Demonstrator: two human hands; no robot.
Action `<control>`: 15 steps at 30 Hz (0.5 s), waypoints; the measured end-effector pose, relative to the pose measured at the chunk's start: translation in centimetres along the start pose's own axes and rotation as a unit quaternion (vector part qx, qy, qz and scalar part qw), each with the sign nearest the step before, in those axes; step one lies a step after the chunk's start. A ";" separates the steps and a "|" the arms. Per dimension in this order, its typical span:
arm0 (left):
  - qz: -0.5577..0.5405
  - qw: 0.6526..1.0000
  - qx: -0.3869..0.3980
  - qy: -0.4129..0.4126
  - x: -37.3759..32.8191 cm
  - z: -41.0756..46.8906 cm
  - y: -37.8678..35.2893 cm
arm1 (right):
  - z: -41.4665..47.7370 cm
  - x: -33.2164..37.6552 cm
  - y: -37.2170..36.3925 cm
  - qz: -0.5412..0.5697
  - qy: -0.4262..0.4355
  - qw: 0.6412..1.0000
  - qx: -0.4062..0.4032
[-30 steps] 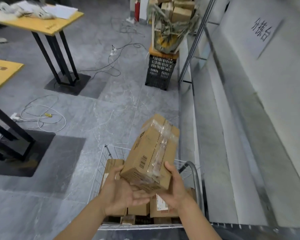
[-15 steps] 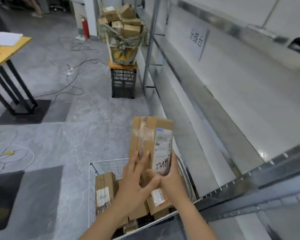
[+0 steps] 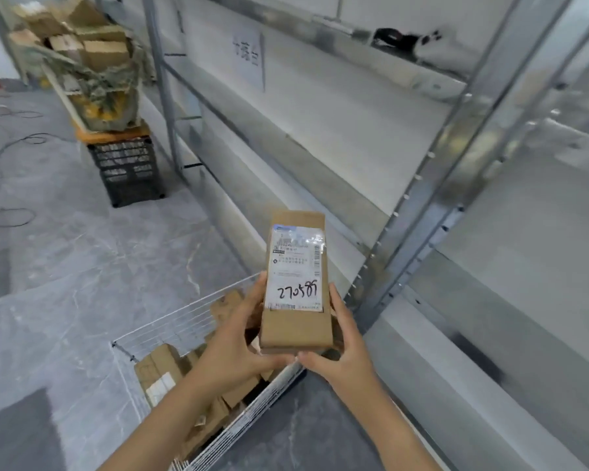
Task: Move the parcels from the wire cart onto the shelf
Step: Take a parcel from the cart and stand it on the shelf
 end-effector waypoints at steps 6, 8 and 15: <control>-0.020 0.999 0.038 -0.022 -2.0 0.6 -7.4 | -5.0 -1.5 8.0 0.031 -0.004 0.996 -0.084; -0.021 0.997 0.062 -0.036 -3.4 0.7 -10.5 | -7.3 -2.3 10.8 0.042 -0.010 0.994 -0.104; -0.023 0.985 0.143 -0.089 -9.3 -0.9 -23.4 | -17.3 -6.3 21.0 0.072 -0.017 0.974 -0.213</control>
Point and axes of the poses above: each hand's wrist, its own z-axis towards the middle knuckle, its own y-axis out of the back of the hand, x = y × z, the point moved 9 cm from there along z, towards the middle knuckle, and after that the axes turned 13 degrees about -y, right-handed, at the moved point
